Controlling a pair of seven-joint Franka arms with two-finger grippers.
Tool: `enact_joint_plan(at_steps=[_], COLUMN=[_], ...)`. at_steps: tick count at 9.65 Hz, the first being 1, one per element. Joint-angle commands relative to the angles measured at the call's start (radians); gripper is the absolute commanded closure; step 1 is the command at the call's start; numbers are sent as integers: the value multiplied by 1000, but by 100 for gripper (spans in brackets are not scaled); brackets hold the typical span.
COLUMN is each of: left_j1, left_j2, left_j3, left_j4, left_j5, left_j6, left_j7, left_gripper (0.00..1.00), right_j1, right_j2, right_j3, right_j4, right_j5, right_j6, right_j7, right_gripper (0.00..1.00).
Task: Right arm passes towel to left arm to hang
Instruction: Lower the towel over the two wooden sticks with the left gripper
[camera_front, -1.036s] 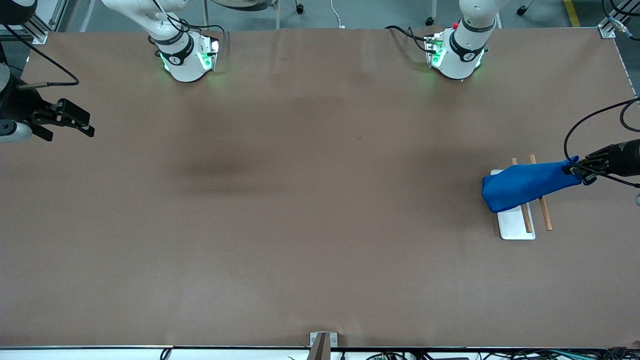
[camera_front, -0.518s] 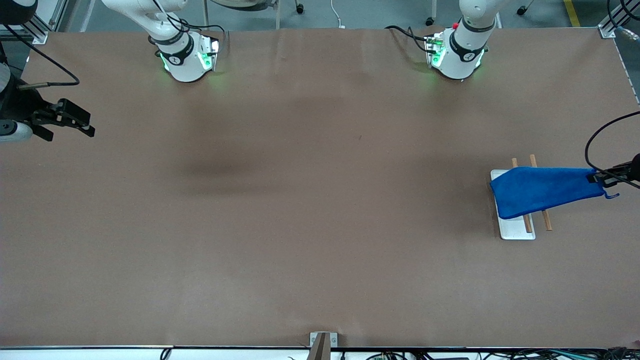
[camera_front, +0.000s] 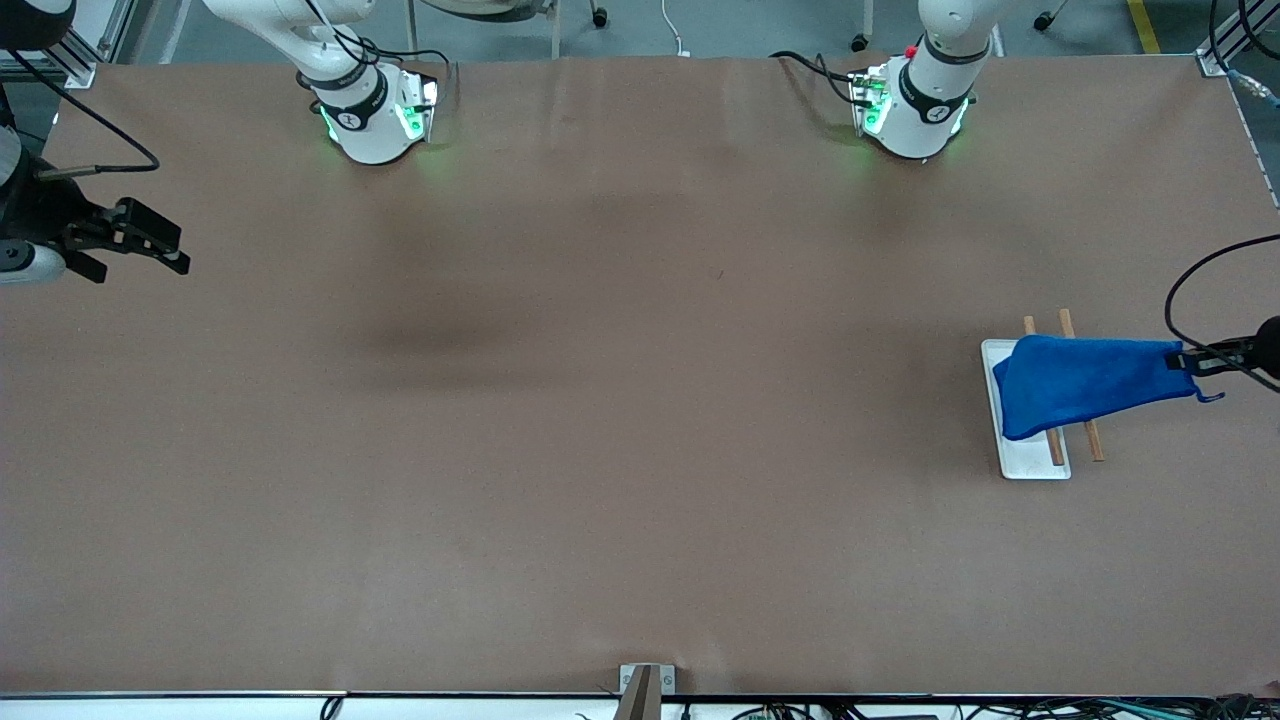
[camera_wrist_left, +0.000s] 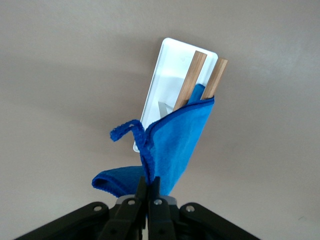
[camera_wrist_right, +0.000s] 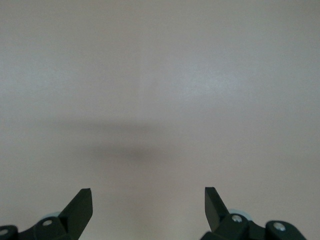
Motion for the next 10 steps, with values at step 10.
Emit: enact_joint_plan(at_steps=[10], left_j1=[34], left_j2=[90], left_j3=[34], left_j4=[34], left_j5=[46], left_j6=[52], left_j7=[176], left_gripper=[99], right_j1=[-5], right_j2=[-8], right_j3=[5], right_j4=[-14], right_j5=[-17], right_j6=[6], right_j7=[19], right_gripper=[1])
